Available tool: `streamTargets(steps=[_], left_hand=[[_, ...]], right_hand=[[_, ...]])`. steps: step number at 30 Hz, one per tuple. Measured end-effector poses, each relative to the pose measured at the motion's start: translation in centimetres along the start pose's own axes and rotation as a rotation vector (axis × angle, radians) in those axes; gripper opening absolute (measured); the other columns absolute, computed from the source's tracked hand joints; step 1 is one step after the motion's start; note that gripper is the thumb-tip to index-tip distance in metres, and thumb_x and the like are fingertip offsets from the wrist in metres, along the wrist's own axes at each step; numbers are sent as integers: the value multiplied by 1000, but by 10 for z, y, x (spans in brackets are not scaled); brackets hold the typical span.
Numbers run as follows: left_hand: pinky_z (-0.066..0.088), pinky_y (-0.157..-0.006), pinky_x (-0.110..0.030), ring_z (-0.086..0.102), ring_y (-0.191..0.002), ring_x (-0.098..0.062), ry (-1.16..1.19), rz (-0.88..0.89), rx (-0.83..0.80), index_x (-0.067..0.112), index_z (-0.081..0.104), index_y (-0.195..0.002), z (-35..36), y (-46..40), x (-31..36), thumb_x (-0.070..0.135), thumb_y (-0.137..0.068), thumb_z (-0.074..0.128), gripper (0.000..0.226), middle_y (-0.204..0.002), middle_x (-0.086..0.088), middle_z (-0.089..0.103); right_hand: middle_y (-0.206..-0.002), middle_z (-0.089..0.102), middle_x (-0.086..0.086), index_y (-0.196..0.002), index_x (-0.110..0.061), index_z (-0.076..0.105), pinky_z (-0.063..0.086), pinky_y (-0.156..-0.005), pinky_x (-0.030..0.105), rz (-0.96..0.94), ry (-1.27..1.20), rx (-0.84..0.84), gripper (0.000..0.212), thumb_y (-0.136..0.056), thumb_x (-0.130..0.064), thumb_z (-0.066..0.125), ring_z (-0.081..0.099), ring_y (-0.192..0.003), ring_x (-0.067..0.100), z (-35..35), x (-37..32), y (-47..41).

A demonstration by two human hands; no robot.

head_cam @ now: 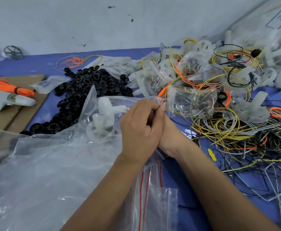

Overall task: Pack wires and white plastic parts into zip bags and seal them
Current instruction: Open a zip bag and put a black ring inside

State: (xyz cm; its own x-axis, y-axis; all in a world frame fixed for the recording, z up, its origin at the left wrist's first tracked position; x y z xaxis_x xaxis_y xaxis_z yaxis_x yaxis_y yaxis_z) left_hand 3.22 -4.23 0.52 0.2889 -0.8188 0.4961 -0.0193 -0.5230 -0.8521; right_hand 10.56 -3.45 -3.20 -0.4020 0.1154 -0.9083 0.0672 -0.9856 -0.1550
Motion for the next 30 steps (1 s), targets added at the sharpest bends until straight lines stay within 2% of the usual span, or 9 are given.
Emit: streamTargets(steps=[2, 6, 9, 11, 13, 17, 23, 28, 30], left_hand=[[34, -65, -8, 46, -61, -8, 29, -44, 8, 6, 64, -72, 0, 0, -3, 8, -93, 71, 22, -65, 7, 53], [40, -60, -16, 52, -60, -9, 52, -157, -3, 12, 63, -75, 3, 0, -14, 15, -96, 69, 22, -64, 10, 56], [44, -57, -28, 55, -59, -13, 53, -239, -23, 14, 62, -75, 5, 1, -24, 17, -96, 70, 23, -62, 8, 57], [44, -57, -30, 55, -59, -15, 54, -246, -32, 15, 61, -74, 6, 2, -25, 19, -95, 70, 23, -62, 7, 56], [45, -57, -30, 56, -59, -15, 59, -266, -50, 18, 60, -74, 7, 2, -27, 21, -95, 69, 23, -61, 7, 57], [48, -58, -31, 58, -60, -14, 110, -477, -108, 20, 60, -71, 13, 5, -44, 20, -93, 68, 24, -63, 4, 61], [39, -56, -16, 51, -54, -1, 56, -664, -215, 17, 61, -69, 23, 12, -74, 21, -96, 68, 28, -60, 8, 61], [42, -56, -20, 55, -55, -9, 27, -651, -273, 14, 62, -70, 28, 14, -79, 24, -97, 68, 29, -61, 0, 63], [39, -54, -15, 50, -53, -5, 58, -645, -267, 10, 63, -71, 29, 14, -78, 22, -96, 68, 28, -60, -3, 62]], right_hand=[[-70, 64, -19, -67, -38, 74, 48, -79, 16, 7, 123, -56, 48, -97, -19, 41, 60, -73, -6, 1, 1, 2], [-72, 69, -13, -72, -27, 71, 50, -68, 21, -88, 425, 123, 44, -99, -1, 48, 63, -73, 0, -16, -1, 2], [-71, 70, -18, -88, -23, 64, 48, -61, 10, -57, 464, 50, 41, -102, 8, 42, 64, -69, -7, -13, 2, 3], [-75, 71, -20, -90, -30, 66, 50, -63, 11, -19, 472, 14, 47, -101, 8, 40, 66, -73, -7, -11, 3, 4], [-81, 74, -12, -88, -32, 73, 54, -70, 19, 0, 511, 49, 49, -99, 5, 43, 68, -81, 1, -16, 4, 3], [-83, 71, 25, -83, -4, 71, 49, -65, 38, 15, 681, 266, 21, -89, 1, 52, 61, -72, 17, -32, 4, 0], [-79, 75, -1, -85, -11, 75, 61, -71, 41, -180, 982, 562, 30, -85, 7, 51, 72, -67, 16, -46, -21, 14], [-81, 74, -1, -91, -18, 73, 58, -72, 40, -187, 1292, 549, 19, -89, -9, 57, 70, -72, 23, -53, -59, 24], [-80, 73, 1, -87, -17, 73, 56, -73, 40, -151, 1423, 638, 13, -86, -15, 60, 68, -75, 27, -66, -83, 33]])
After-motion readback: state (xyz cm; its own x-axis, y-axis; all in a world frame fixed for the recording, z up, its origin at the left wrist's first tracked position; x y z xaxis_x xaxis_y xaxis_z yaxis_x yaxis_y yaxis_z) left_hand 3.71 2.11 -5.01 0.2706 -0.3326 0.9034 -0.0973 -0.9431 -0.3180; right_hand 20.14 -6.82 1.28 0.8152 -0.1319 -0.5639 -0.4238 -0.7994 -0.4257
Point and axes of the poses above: each hand's wrist, its own y-axis away from the middle knuckle, its own z-axis out of the palm, x = y × z, the point moved 5 cm from there along -y, towards the middle knuckle
